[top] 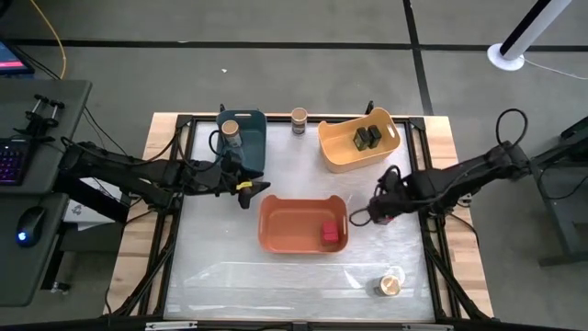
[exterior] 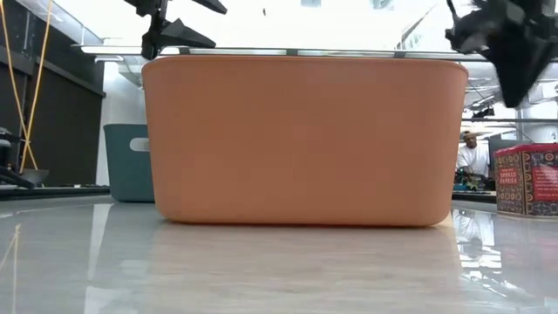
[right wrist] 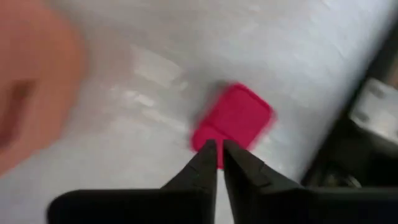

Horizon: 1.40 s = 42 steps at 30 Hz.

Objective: Sort spices by type
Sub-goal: Put the red seasoning can into the orange bin

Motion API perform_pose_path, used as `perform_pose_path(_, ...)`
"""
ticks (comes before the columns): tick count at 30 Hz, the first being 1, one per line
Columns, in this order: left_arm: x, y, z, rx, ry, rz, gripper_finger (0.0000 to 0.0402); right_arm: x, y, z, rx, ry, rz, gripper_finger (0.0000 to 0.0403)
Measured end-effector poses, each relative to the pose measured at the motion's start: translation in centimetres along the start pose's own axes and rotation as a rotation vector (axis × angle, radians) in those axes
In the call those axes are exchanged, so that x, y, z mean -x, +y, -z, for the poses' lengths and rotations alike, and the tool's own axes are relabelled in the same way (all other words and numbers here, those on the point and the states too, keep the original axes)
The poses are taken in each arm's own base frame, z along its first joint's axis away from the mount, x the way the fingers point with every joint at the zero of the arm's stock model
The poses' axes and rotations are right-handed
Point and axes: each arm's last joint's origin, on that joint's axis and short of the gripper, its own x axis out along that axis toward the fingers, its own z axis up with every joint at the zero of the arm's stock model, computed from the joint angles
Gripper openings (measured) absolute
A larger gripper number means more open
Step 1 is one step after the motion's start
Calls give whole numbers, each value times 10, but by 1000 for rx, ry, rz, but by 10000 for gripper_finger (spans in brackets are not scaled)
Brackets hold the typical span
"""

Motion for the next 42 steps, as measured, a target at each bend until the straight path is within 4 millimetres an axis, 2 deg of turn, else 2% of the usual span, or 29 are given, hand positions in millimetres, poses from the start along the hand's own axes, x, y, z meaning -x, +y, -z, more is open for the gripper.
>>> perform_pose_path(4, 0, 0, 0, -2, 1, 0, 245, -12, -7, 10, -181, 17, 84, 82)
perform_pose_path(12, 0, 0, 0, -3, 3, -1, 245, -26, -5, 10, -373, -75, 132, 250)
perform_pose_path(17, 0, 0, 0, 0, 3, -1, 245, -43, -1, 6, -472, -72, 123, 305)
perform_pose_path(25, 0, 0, 0, 6, 6, 2, 245, -64, 3, 1, -504, -47, 182, 314)
perform_pose_path(34, 0, 0, 1, 6, 10, 2, 245, -91, 8, 5, -487, 26, 210, 309)
perform_pose_path(38, 0, 0, 1, 6, 10, 2, 245, -96, 9, 7, -444, 66, 219, 266)
perform_pose_path(41, 0, 0, 1, 6, 10, 2, 245, -90, 10, 6, -407, 59, 224, 203)
perform_pose_path(42, 0, 0, 1, 6, 10, 2, 245, -86, 10, 4, -390, 45, 230, 197)
